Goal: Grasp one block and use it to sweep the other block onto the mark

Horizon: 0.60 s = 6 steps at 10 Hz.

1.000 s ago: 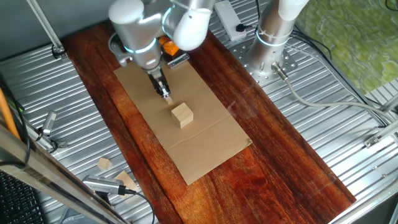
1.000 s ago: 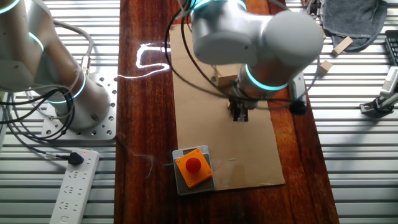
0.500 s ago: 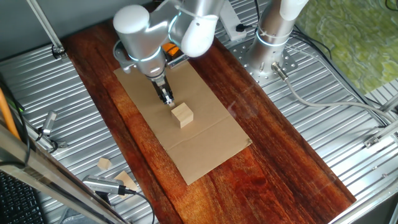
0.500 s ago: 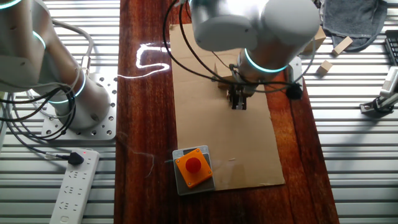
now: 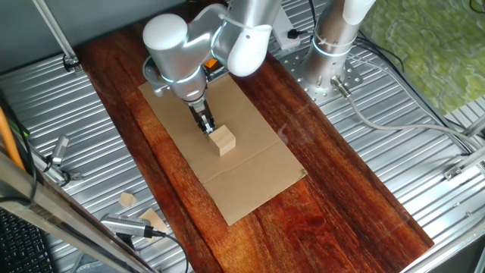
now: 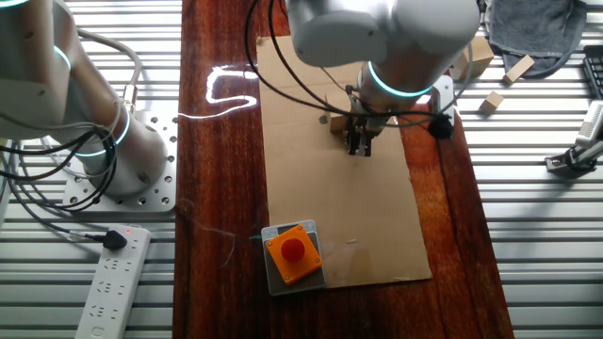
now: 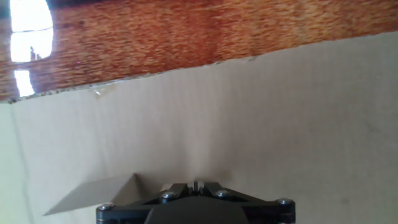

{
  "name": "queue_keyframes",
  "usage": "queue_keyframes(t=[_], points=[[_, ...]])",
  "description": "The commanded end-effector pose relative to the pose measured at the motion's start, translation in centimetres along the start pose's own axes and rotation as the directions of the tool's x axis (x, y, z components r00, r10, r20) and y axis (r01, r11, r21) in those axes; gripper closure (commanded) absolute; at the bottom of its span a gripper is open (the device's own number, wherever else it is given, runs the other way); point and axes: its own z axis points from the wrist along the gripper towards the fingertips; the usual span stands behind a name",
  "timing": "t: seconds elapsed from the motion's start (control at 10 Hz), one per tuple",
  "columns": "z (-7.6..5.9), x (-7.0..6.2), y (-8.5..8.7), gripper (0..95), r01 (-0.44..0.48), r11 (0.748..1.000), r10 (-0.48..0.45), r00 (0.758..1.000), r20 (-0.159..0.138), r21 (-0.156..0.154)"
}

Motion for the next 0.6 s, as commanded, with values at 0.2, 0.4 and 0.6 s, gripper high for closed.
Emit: queue_keyframes(t=[0.2, 0.4, 0.6], points=[[0.12, -0.08, 0.93, 95.0, -0.015, 1.0, 0.015, 1.0, 0.0, -0.005], [0.14, -0.11, 0.98, 95.0, -0.015, 1.0, 0.015, 1.0, 0.001, -0.015], [0.14, -0.11, 0.98, 95.0, -0.012, 1.0, 0.012, 1.0, 0.0, -0.012]])
